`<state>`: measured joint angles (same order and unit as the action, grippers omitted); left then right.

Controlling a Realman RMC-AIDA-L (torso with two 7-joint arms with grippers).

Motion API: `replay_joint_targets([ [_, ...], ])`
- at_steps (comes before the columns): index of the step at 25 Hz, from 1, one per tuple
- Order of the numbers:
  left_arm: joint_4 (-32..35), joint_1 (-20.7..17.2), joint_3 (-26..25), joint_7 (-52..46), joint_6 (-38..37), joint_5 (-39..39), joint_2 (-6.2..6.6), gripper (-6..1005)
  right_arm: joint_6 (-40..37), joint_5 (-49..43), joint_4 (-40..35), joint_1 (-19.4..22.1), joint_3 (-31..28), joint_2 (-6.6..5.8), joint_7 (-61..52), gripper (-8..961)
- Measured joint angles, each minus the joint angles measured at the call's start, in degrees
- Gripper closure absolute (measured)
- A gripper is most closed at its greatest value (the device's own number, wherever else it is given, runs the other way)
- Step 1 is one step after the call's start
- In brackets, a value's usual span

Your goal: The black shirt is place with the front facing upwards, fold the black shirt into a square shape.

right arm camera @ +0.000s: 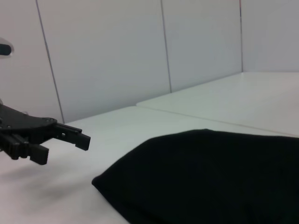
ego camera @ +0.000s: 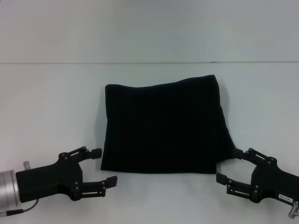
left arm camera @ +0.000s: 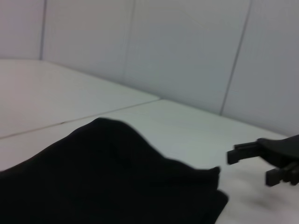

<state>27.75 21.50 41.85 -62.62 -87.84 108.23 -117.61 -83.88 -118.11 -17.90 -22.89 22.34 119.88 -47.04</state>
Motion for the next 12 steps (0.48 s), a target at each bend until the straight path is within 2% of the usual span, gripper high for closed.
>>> replay_joint_targets([
  [5,-0.3,0.2,0.2,-0.4,3.2,1.2,0.24,50,1.2,0.0,0.0,-0.2,0.0,0.0,0.2,37],
  [12,-0.1,0.7,-0.4,-1.5,2.5,1.1,-0.24,51,1.3,0.1,0.1,-0.7,-0.1,0.0,0.2,37],
])
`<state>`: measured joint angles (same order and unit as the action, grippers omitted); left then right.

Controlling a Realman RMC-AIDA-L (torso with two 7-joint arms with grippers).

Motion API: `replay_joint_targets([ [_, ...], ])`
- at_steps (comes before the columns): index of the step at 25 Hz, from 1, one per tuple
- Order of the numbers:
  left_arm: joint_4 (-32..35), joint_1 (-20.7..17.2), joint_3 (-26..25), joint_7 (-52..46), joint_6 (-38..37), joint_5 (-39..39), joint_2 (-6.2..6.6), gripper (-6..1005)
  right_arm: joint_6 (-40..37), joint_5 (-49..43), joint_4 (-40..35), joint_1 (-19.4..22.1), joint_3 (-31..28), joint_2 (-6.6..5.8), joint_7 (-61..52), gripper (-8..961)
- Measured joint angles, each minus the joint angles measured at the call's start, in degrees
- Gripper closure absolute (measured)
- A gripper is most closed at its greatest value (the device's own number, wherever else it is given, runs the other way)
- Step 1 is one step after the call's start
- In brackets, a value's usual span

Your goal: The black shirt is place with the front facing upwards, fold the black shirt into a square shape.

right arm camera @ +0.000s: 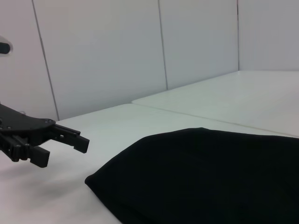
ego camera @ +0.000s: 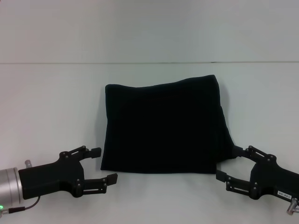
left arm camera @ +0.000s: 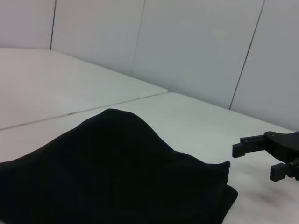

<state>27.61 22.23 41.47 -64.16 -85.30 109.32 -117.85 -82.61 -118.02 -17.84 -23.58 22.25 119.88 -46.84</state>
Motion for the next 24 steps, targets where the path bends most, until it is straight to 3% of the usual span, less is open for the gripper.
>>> replay_joint_targets([
  [24,0.1,0.9,-0.7,-0.2,0.1,-0.1,-0.1,51,0.4,0.2,0.1,-1.2,-0.4,0.0,0.0,37],
])
